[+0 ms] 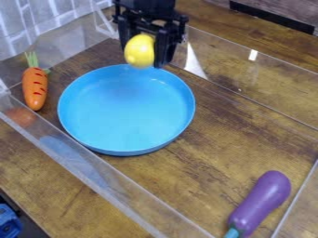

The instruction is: Put the lemon on the blue tray

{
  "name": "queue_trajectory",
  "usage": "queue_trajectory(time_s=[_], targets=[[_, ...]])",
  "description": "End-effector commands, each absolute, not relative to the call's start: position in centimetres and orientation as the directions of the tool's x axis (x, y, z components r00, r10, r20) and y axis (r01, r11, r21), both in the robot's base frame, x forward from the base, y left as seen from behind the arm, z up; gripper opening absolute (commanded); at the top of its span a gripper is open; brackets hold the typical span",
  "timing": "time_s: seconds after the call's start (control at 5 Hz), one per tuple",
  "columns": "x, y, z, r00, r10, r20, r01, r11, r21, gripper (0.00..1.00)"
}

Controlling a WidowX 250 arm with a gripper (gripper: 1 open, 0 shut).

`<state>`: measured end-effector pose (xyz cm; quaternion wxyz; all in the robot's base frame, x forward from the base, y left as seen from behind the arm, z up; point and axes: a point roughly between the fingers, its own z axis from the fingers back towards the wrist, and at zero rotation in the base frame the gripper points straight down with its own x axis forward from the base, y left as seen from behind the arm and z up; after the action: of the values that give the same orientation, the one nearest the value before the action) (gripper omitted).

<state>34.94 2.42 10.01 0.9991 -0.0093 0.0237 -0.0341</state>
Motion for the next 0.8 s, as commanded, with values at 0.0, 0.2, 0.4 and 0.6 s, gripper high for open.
queue_trajectory(time_s=[0.0,0.2,0.4,0.6], targets=[[35.5,4.8,11.3,0.999,-0.018,-0.032,0.018,1.0,-0.005,0.0],[35.7,6.2,11.0,0.998,0.016,-0.064,-0.016,1.0,0.001,0.0],[35.2,6.0,9.4,0.996,0.024,-0.086,-0.024,1.0,0.007,0.0],[34.6,5.3,8.5,0.995,0.025,-0.101,-0.024,1.0,0.004,0.0]])
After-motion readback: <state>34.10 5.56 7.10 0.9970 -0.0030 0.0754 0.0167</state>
